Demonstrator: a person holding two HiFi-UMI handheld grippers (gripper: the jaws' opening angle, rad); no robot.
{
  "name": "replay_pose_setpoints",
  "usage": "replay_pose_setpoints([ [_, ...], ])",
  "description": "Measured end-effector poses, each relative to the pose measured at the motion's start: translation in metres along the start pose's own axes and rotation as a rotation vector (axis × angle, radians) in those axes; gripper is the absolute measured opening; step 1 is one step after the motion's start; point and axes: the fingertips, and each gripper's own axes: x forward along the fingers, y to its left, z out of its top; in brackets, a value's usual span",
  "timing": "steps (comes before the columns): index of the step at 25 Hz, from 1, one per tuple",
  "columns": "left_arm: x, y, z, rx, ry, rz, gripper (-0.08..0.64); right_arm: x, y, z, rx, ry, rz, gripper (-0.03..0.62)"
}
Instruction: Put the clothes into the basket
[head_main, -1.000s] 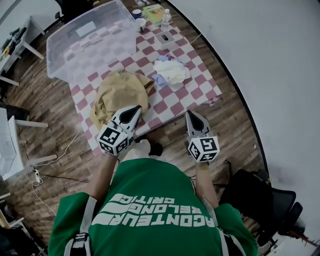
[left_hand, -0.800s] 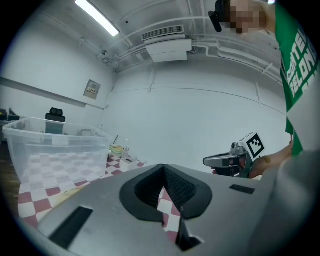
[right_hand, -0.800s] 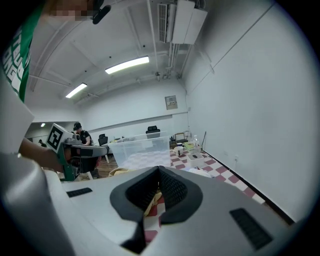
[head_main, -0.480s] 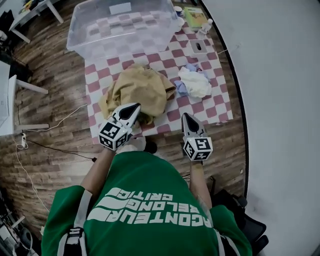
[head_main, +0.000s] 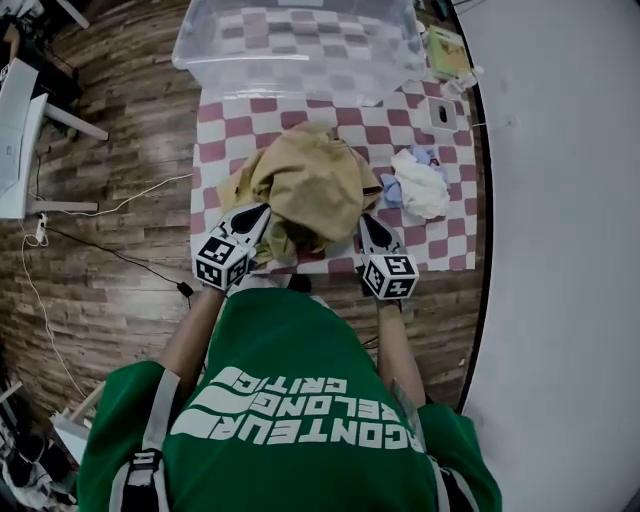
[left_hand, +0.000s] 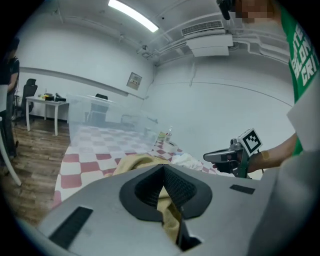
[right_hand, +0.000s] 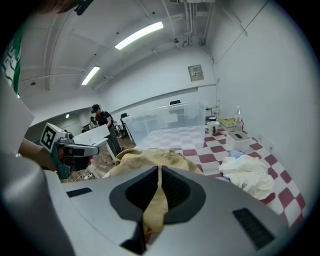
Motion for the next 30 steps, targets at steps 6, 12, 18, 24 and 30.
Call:
replay_pose_setpoints([
  [6,0.008,0.043,-0.057,-0.153,0.127,0.0,0.27,0.062,-0.006,-0.031,0.045,0.191,0.077,0.28],
  [12,0.024,0.077,-0.117,-0.308,0.261,0.015,0.453,0.128,-0.032,-0.064,0.051,0.37,0.095,0.391],
  [18,0.046,0.088,-0.141,-0.397,0.313,0.002,0.481,0.157,-0.031,-0.087,0.043,0.484,0.105,0.394],
  [24,0.065,0.09,-0.153,-0.462,0.334,-0.019,0.489,0.177,-0.026,-0.1,0.04,0.533,0.108,0.391],
  [30,0.077,0.082,-0.156,-0.521,0.337,-0.039,0.488,0.193,-0.002,-0.108,-0.034,0.587,0.169,0.284],
])
